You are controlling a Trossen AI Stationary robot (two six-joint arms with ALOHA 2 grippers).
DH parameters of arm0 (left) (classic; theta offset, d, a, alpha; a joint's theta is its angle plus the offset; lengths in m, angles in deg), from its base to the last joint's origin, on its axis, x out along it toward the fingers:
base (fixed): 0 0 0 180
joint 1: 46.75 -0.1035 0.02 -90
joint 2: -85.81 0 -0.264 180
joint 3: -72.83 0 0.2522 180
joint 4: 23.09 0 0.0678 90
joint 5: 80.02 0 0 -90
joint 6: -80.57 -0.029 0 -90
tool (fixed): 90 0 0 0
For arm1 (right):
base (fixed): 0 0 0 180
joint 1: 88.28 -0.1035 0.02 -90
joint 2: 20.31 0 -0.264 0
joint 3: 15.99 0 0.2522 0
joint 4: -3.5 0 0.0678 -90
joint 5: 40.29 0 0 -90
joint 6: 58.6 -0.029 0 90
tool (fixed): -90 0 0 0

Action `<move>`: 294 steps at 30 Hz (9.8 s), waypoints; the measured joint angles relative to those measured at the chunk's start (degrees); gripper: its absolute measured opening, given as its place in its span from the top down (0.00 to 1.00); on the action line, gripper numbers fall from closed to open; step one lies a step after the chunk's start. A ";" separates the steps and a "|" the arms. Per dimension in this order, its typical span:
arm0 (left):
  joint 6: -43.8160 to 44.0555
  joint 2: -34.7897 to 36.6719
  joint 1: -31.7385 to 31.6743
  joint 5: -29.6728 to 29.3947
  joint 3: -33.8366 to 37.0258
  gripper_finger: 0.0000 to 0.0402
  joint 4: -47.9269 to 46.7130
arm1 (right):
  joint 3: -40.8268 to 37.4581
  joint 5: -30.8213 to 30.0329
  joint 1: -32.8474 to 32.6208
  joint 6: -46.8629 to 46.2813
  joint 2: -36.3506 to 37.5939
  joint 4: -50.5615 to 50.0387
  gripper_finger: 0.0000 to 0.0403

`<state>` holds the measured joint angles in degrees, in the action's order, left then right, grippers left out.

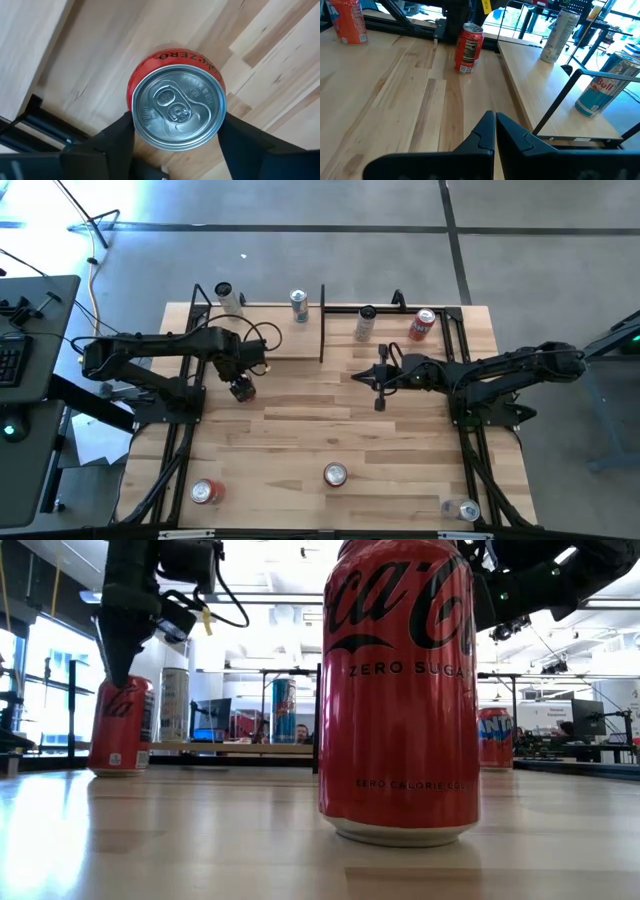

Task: Place canned beverage on shelf
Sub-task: Put the top red soda can on the shelf

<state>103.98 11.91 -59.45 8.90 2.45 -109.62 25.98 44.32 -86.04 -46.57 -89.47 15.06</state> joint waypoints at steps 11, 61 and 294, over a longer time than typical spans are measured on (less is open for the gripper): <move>3.88 4.43 -0.58 -0.83 -2.25 0.55 2.00 | 0.00 0.00 0.00 0.01 0.00 -0.35 1.00; -7.12 -7.68 -3.82 -0.88 -9.81 0.27 -2.36 | 0.00 3.04 0.02 0.00 0.02 -2.88 1.00; -30.09 -2.66 -25.33 -9.53 26.69 1.00 90.18 | 0.02 2.36 0.02 -0.02 0.00 -3.90 1.00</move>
<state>73.89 9.25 -84.78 -0.64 29.13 -19.44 26.00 46.68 -86.01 -46.59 -89.47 11.17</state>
